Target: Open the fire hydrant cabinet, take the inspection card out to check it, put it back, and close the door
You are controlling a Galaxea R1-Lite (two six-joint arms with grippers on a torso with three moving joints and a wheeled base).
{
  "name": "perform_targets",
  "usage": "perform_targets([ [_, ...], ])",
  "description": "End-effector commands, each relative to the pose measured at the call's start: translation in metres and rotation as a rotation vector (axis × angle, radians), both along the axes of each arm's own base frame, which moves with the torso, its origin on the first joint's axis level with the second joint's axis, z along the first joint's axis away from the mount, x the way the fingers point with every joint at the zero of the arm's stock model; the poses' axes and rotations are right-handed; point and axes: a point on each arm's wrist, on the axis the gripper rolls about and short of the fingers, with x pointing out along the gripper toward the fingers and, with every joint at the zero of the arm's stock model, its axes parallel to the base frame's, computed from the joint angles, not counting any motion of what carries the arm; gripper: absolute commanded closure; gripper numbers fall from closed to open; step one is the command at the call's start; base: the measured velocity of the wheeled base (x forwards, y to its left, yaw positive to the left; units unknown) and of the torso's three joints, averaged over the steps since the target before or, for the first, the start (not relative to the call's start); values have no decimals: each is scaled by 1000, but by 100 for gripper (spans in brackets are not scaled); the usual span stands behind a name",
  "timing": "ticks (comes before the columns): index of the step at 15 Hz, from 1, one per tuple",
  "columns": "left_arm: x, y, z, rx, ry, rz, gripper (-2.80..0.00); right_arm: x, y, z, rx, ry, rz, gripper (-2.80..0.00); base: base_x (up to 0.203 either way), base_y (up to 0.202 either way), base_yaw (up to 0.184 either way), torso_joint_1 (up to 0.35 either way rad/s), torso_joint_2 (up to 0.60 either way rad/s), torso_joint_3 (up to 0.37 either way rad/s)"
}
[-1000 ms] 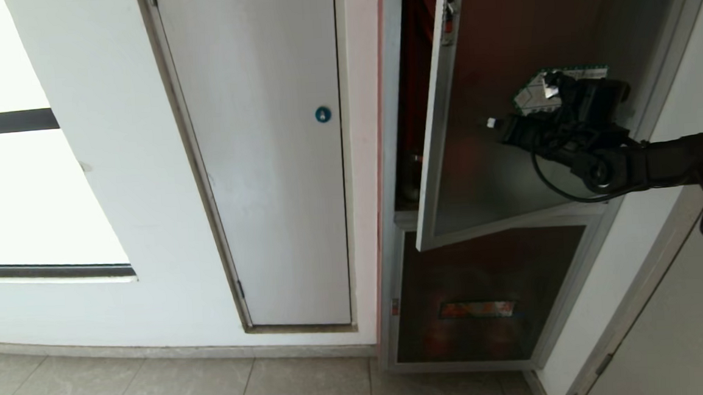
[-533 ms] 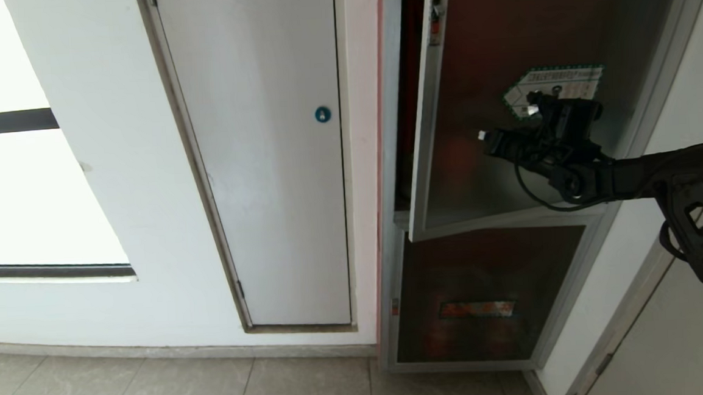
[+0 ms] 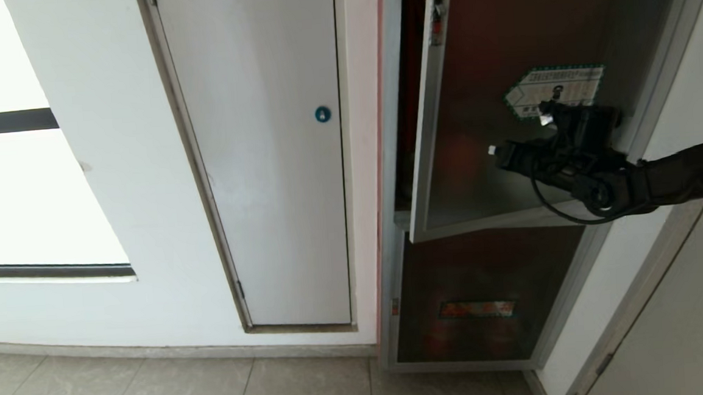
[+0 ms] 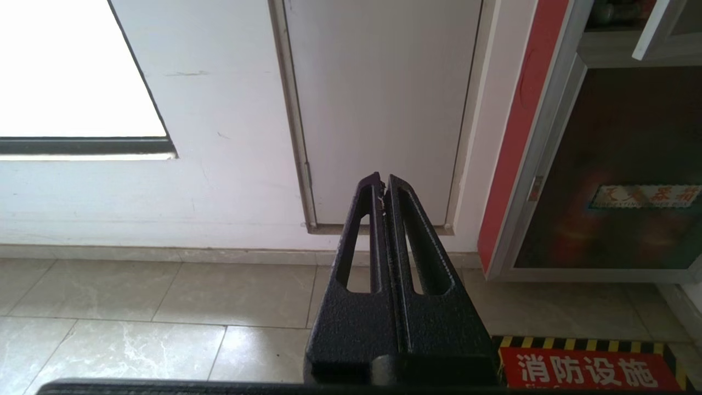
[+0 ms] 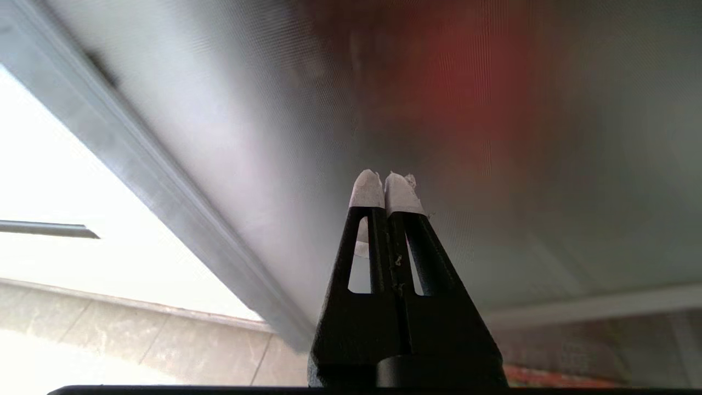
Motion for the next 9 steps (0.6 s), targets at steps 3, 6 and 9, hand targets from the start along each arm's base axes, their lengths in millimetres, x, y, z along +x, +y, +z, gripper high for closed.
perform_targets([
  [3,1,0,-3,0,12,0,0,-71,3,28,-41,-70,8,0,0,0,0,0,0,0],
  [6,1,0,-3,0,12,0,0,-110,5,47,-50,-105,10,0,0,0,0,0,0,0],
  [9,1,0,-3,0,12,0,0,-145,8,61,-50,-105,13,0,0,0,0,0,0,0],
])
